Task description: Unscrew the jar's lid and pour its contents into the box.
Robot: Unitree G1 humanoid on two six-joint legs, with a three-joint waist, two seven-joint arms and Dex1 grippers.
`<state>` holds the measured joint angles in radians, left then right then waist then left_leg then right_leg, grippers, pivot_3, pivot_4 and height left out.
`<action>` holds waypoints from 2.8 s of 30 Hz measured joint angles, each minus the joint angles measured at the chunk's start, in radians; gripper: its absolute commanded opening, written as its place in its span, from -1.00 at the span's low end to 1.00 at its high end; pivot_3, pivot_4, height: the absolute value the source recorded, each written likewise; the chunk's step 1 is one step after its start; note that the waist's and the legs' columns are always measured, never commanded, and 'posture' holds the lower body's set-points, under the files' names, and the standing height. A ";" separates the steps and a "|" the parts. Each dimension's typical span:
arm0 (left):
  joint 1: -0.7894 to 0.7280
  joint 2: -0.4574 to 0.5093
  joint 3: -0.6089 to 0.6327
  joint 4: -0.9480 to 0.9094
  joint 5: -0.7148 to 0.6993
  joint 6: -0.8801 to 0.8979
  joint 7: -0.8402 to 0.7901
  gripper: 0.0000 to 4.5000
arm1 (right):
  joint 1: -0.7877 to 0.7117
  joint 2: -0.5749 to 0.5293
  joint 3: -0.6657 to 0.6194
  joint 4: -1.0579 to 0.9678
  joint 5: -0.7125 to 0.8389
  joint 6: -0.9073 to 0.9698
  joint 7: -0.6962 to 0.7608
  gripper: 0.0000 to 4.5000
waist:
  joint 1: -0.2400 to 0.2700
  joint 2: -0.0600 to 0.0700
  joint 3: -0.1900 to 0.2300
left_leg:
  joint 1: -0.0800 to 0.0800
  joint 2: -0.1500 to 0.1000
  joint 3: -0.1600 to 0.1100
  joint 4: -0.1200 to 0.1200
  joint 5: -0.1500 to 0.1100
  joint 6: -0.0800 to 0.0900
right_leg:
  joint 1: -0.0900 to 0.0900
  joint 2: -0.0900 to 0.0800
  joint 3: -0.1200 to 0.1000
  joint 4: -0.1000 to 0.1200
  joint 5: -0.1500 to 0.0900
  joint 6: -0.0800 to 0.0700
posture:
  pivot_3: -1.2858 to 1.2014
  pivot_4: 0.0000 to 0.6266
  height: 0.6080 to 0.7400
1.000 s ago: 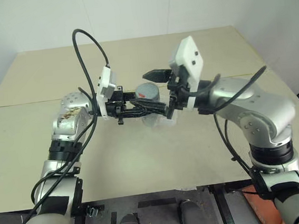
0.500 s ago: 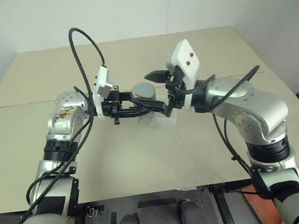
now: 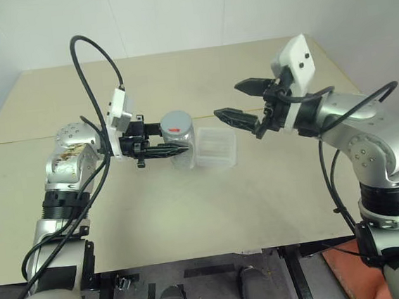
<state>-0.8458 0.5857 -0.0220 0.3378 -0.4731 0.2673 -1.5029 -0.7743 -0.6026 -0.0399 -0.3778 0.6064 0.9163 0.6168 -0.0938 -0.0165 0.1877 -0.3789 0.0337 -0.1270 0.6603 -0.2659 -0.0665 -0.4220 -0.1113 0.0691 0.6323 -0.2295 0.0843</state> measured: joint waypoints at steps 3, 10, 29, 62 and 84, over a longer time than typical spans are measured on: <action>0.000 -0.011 0.000 0.004 0.001 0.000 0.011 -0.15 | 0.005 -0.005 -0.004 -0.035 0.034 0.003 0.026 0.99 | -0.001 0.000 0.000 | 0.000 0.000 0.000 0.000 0.000 0.000 | 0.000 0.000 0.000 0.000 0.000 0.000 | 0.03 -0.52 1.00; -0.029 -0.074 -0.005 0.035 0.005 -0.008 0.023 -0.15 | -0.054 0.056 0.024 -0.077 0.084 0.008 0.017 0.99 | -0.001 0.000 0.000 | 0.000 0.000 0.000 0.000 0.000 0.000 | 0.000 0.000 0.000 0.000 0.000 0.000 | 0.03 -0.52 1.00; -0.051 -0.092 -0.015 0.053 0.023 -0.029 0.008 -0.15 | -0.114 0.171 0.148 -0.004 -0.008 -0.005 -0.018 0.99 | -0.003 0.000 0.000 | 0.000 0.000 0.000 0.000 0.000 0.000 | 0.000 0.000 0.000 0.001 0.000 0.000 | 0.03 -0.52 1.00; -0.019 -0.018 0.002 0.024 0.018 -0.002 0.010 -0.15 | -0.032 0.007 0.014 -0.002 0.010 -0.024 0.038 0.99 | -0.002 0.000 0.000 | 0.000 0.000 0.000 0.000 0.000 0.000 | 0.000 0.000 0.000 0.001 0.000 0.000 | 0.03 -0.52 1.00; -0.025 -0.106 -0.019 0.008 0.021 -0.001 0.029 -0.15 | -0.123 0.225 0.190 0.069 -0.042 -0.039 -0.027 0.99 | -0.003 0.000 0.000 | 0.000 0.000 0.000 0.000 0.000 0.000 | 0.000 0.000 0.000 0.002 0.000 0.000 | 0.03 -0.52 1.00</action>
<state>-0.8711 0.4802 -0.0414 0.3456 -0.4517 0.2658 -1.4739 -0.8968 -0.3775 0.1505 -0.3086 0.5640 0.8770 0.5898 -0.0973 -0.0165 0.1877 -0.3788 0.0335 -0.1275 0.6604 -0.2656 -0.0669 -0.4221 -0.1113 0.0690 0.6340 -0.2295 0.0843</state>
